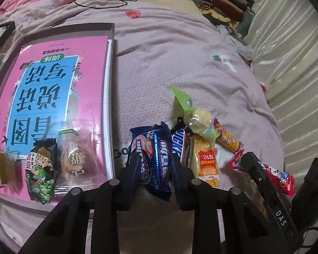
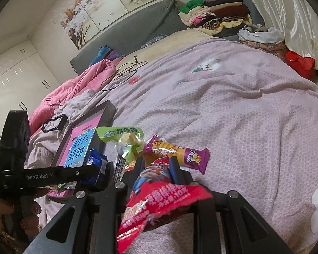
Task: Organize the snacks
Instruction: 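Lift and carry both held packs back over the pink tray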
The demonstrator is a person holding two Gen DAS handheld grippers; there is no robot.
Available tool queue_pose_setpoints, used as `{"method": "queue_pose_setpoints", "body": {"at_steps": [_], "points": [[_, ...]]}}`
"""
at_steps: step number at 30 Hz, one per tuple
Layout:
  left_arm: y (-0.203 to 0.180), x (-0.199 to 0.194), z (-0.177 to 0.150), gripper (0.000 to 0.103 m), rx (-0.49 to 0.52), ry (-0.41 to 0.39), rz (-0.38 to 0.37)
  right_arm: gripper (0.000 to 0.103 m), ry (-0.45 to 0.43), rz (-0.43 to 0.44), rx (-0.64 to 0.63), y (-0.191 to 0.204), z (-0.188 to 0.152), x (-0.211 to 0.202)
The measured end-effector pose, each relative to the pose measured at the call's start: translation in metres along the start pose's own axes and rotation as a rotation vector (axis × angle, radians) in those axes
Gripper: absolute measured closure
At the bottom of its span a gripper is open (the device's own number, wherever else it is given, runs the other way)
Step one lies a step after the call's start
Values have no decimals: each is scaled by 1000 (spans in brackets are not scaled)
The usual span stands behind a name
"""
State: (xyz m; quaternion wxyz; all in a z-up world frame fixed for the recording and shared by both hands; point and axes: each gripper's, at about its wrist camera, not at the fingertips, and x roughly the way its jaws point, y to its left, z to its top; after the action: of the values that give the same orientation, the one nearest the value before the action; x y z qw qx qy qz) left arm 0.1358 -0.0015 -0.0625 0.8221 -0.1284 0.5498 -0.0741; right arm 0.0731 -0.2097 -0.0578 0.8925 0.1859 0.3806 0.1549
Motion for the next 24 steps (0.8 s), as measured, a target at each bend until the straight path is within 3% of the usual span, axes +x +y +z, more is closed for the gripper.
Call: {"method": "queue_pose_setpoints", "body": {"at_steps": [2,11,17,21,24], "points": [[-4,4,-1,63,21,17,31,79,5,0,-10,2,-1,1],[-24,26,1,53,115,45,142,79,17,7,-14,5,-3,5],[-22,34,8,45,115,44,120,79,18,13,-7,4,-3,6],[-25,37,10,34,112,33,90,79,19,17,-5,3,-3,6],[-26,41,9,41,116,24,73,78,16,15,-2,2,-2,5]]}}
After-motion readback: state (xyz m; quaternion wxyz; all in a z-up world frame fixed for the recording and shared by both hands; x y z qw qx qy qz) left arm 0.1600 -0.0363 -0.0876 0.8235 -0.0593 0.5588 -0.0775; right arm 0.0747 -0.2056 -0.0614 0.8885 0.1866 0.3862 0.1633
